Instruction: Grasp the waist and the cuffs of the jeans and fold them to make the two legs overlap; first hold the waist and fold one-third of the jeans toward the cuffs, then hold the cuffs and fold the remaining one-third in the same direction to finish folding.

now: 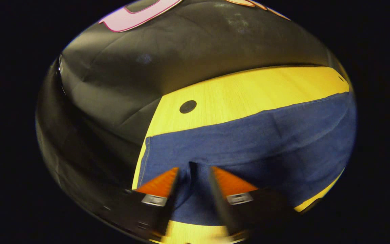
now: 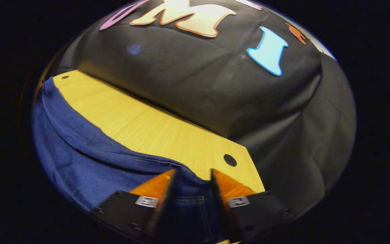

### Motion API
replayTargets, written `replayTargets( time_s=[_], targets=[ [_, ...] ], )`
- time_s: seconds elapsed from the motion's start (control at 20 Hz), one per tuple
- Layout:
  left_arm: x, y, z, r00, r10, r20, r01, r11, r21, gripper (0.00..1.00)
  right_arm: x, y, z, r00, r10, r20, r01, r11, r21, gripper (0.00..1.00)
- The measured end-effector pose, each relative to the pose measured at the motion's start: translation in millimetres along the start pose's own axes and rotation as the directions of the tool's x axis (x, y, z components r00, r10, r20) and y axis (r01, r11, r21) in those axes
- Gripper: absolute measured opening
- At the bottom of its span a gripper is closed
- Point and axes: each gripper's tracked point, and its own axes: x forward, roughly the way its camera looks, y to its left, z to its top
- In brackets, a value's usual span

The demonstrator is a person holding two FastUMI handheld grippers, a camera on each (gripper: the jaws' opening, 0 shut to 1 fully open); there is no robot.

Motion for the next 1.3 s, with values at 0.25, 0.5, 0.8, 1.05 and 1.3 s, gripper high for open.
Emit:
replayTargets(
  time_s=[0.25, 0.5, 0.8, 1.05, 1.3],
  targets=[
    [-59, -12, 55, 0.972, -0.04, 0.233, 0.06, 0.995, -0.082, 0.96, -41, -45, 17, 0.998, -0.046, 0.041, 0.032, 0.952, 0.303, 1.0],
    [-125, -19, 84, 0.911, -0.104, 0.399, 0.144, 0.987, -0.071, 0.95, -64, -104, -32, 0.989, -0.138, -0.062, 0.151, 0.893, 0.425, 0.99],
    [-189, 16, 110, 0.823, -0.189, 0.535, 0.34, 0.919, -0.198, 0.95, -64, -128, -107, 0.959, -0.153, -0.238, 0.263, 0.796, 0.546, 0.99],
    [-211, 4, 120, 0.812, -0.199, 0.548, 0.33, 0.932, -0.149, 0.95, -52, -104, -155, 0.923, -0.069, -0.378, 0.309, 0.719, 0.623, 0.96],
    [-209, 4, 123, 0.822, -0.19, 0.537, 0.328, 0.928, -0.174, 0.95, -36, -95, -143, 0.956, -0.02, -0.292, 0.222, 0.701, 0.678, 0.15]
  ],
)
